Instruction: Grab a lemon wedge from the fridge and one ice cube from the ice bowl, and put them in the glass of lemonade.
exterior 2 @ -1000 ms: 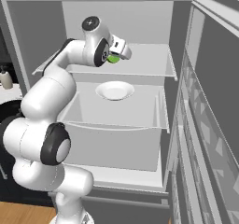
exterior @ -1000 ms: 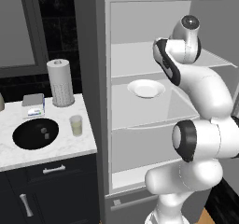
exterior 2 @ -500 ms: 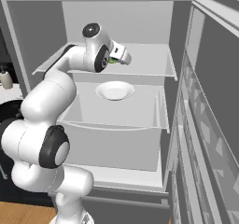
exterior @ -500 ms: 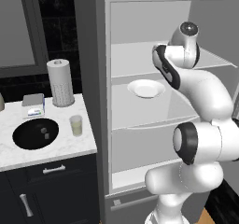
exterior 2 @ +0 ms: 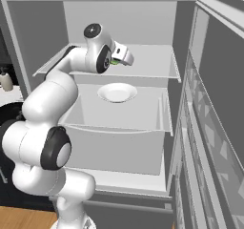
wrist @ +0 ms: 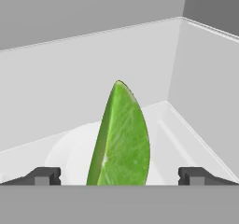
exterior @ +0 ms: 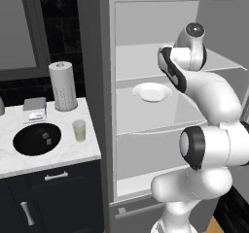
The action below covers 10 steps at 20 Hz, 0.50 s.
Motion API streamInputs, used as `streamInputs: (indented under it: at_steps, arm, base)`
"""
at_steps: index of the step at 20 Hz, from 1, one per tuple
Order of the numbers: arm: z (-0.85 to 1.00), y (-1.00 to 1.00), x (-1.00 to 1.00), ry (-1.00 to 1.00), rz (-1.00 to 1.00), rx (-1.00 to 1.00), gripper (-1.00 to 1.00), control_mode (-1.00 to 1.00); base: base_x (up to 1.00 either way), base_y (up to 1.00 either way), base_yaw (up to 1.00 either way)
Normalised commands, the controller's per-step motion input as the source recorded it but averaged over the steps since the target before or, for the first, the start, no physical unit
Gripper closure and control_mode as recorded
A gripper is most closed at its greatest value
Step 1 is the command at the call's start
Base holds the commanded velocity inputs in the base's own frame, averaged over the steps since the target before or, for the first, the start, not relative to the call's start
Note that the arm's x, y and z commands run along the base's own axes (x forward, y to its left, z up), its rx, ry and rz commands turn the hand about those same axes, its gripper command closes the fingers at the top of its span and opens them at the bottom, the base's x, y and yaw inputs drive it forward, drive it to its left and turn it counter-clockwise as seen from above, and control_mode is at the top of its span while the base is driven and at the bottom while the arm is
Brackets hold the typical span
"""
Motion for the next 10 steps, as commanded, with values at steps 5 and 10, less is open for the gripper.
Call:
streamInputs:
  at_steps: [5, 10]
  arm:
    - [-0.07, 0.00, 0.00, 0.04, 0.00, 0.00, 1.00, -1.00]
    - [-0.03, 0.00, -0.05, 0.04, 0.00, 0.00, 1.00, -1.00]
  base:
    - [0.00, 0.00, 0.00]
    - [0.00, 0.00, 0.00]
